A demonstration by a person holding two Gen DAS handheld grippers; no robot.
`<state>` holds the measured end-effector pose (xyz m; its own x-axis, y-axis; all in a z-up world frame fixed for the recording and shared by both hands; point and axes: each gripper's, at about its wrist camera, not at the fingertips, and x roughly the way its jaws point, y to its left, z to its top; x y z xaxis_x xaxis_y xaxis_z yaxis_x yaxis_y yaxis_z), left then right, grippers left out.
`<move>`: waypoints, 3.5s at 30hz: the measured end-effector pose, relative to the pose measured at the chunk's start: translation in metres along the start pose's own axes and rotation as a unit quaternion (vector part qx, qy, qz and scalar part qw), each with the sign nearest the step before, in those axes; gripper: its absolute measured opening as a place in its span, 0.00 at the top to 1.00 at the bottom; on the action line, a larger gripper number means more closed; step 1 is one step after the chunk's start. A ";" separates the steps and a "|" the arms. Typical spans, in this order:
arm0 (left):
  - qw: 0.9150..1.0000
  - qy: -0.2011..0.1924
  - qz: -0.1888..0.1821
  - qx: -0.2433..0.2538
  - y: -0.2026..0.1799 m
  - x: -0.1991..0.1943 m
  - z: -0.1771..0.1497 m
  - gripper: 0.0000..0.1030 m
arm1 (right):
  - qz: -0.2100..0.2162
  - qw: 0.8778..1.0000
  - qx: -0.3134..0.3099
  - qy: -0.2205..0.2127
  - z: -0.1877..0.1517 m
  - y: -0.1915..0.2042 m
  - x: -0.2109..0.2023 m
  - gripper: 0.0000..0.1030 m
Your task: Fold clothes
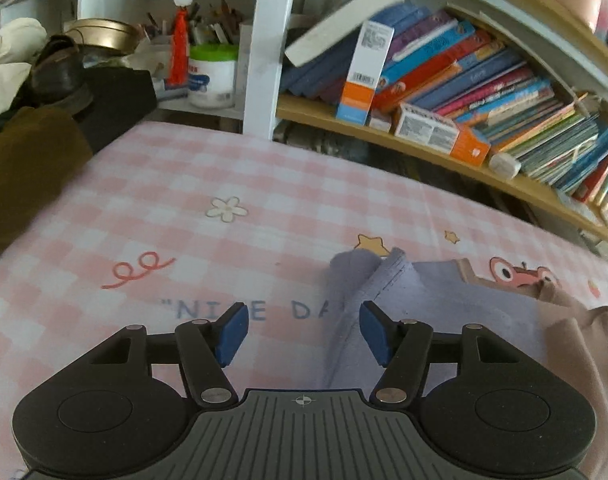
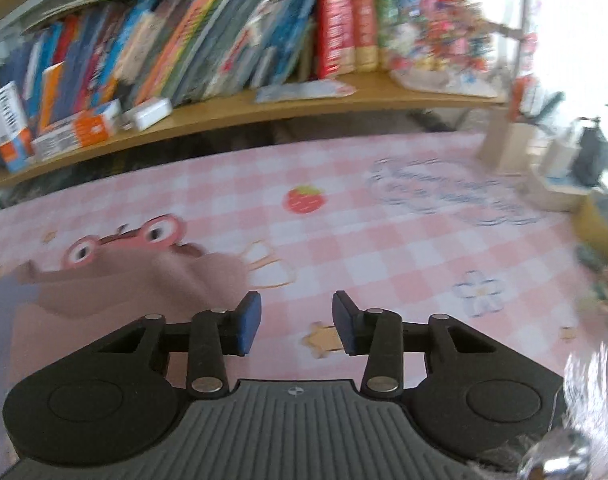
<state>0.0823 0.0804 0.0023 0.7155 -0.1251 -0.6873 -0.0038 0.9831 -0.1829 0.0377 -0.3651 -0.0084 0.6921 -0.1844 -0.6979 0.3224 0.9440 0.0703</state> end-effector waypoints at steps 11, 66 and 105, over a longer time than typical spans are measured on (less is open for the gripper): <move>0.996 -0.003 -0.054 0.067 -0.028 0.003 -0.010 0.46 | 0.072 0.997 0.005 0.010 -0.018 0.014 -0.025 0.63; 0.987 -0.033 -0.110 0.109 -0.016 -0.012 0.006 0.52 | 0.063 0.996 -0.070 0.002 0.008 0.056 -0.012 0.72; 0.995 -0.069 0.074 0.006 -0.046 -0.077 -0.045 0.24 | 0.128 0.987 -0.093 0.036 -0.014 0.013 -0.025 0.51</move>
<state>-0.0043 0.0386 0.0322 0.7969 0.0400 -0.6028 -0.1086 0.9910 -0.0778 0.0156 -0.3444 0.0004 0.6860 0.0811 -0.7230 0.0139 0.9921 0.1245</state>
